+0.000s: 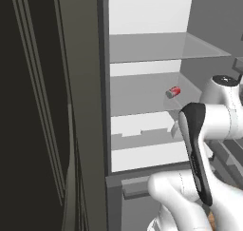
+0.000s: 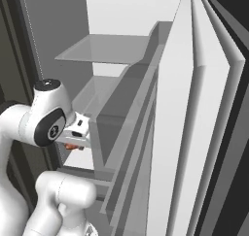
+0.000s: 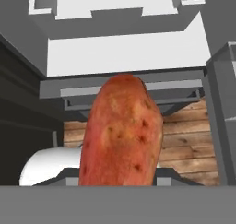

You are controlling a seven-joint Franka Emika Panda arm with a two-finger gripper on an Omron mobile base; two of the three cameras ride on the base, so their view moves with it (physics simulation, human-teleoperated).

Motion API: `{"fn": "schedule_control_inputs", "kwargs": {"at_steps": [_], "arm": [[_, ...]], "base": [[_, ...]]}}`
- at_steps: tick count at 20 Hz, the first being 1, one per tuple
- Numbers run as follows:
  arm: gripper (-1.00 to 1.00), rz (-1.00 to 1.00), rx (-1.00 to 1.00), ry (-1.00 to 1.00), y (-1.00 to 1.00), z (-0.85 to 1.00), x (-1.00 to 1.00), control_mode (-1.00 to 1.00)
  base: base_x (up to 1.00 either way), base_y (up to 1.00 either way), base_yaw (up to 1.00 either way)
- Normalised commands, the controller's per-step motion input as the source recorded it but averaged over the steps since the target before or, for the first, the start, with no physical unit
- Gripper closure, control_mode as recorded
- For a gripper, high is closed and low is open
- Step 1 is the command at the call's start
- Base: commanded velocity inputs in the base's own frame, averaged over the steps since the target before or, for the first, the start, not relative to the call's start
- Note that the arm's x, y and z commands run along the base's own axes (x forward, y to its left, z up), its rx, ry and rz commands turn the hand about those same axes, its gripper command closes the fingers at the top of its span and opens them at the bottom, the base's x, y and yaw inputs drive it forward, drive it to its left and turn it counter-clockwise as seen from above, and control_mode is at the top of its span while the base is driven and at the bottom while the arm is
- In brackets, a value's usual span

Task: Pick sweet potato from the fridge and place it on the plate on the counter.

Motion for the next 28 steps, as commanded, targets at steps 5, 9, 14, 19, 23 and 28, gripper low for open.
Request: {"fn": "schedule_control_inputs", "kwargs": {"at_steps": [5, 9, 14, 19, 23, 28], "arm": [[1.0, 0.0, 0.0, 0.0, 0.0, 0.44, -0.32, -1.0], [1.0, 0.0, 0.0, 0.0, 0.01, 0.23, -0.47, -1.0], [1.0, 0.0, 0.0, 0.04, 0.03, 0.04, -0.32, -1.0], [1.0, 0.0, 0.0, 0.0, 0.04, 0.12, -0.24, -1.0], [1.0, 0.0, 0.0, 0.0, 0.0, 0.04, -0.1, -1.0], [1.0, 0.0, 0.0, 0.0, 0.0, 0.0, 0.0, 1.0]], "base": [[0.0, 0.0, 0.0], [0.0, 0.0, 0.0], [0.0, 0.0, 0.0], [0.0, 0.0, 0.0], [0.0, 0.0, 0.0], [0.0, 0.0, 0.0]]}}
